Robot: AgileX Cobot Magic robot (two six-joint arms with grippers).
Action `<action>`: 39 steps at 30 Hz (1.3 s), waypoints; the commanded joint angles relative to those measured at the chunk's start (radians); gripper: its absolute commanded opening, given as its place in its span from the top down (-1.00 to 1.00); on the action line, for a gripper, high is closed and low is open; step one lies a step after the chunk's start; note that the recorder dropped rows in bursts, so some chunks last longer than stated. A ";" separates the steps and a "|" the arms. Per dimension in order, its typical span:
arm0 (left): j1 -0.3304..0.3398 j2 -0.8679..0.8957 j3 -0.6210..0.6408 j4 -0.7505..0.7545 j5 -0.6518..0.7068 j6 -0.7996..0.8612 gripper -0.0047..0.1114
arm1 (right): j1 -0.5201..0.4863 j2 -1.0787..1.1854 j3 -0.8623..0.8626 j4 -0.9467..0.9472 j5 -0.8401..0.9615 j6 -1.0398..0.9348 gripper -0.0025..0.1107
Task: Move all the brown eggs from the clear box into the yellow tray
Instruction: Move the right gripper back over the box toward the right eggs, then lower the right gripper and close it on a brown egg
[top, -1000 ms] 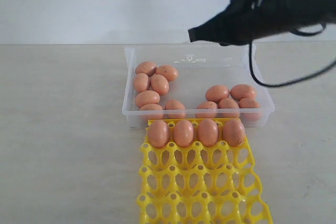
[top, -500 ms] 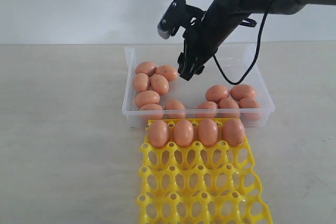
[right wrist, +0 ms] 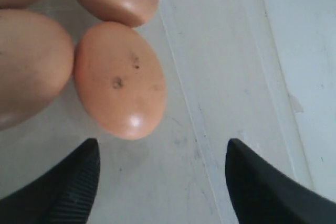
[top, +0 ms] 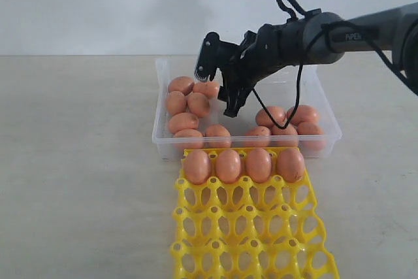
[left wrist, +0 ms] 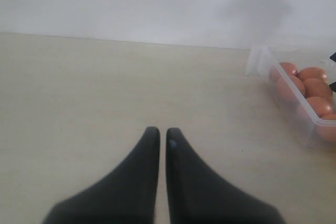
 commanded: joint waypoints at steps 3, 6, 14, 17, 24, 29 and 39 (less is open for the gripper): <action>-0.004 -0.002 0.004 0.004 -0.013 0.004 0.85 | -0.001 0.004 -0.008 0.019 0.004 -0.012 -0.11; -0.004 -0.002 0.004 0.004 -0.013 0.004 0.85 | -0.001 0.004 -0.008 0.092 0.023 -0.085 -0.11; -0.004 -0.002 0.004 0.004 -0.013 0.004 0.85 | -0.001 -0.013 -0.008 0.260 0.074 -0.072 -0.11; -0.004 -0.002 0.004 0.004 -0.013 0.004 0.85 | -0.001 -0.071 -0.008 0.200 0.160 0.096 -0.11; -0.004 -0.002 0.004 0.004 -0.013 0.004 0.85 | -0.001 -0.236 -0.008 -0.159 0.472 0.466 -0.11; -0.004 -0.002 0.004 0.004 -0.013 0.004 0.85 | -0.001 -0.260 -0.016 -0.398 0.604 0.496 -0.11; -0.004 -0.002 0.004 0.004 -0.013 0.004 0.85 | -0.001 -0.211 -0.014 -0.349 0.852 0.488 0.05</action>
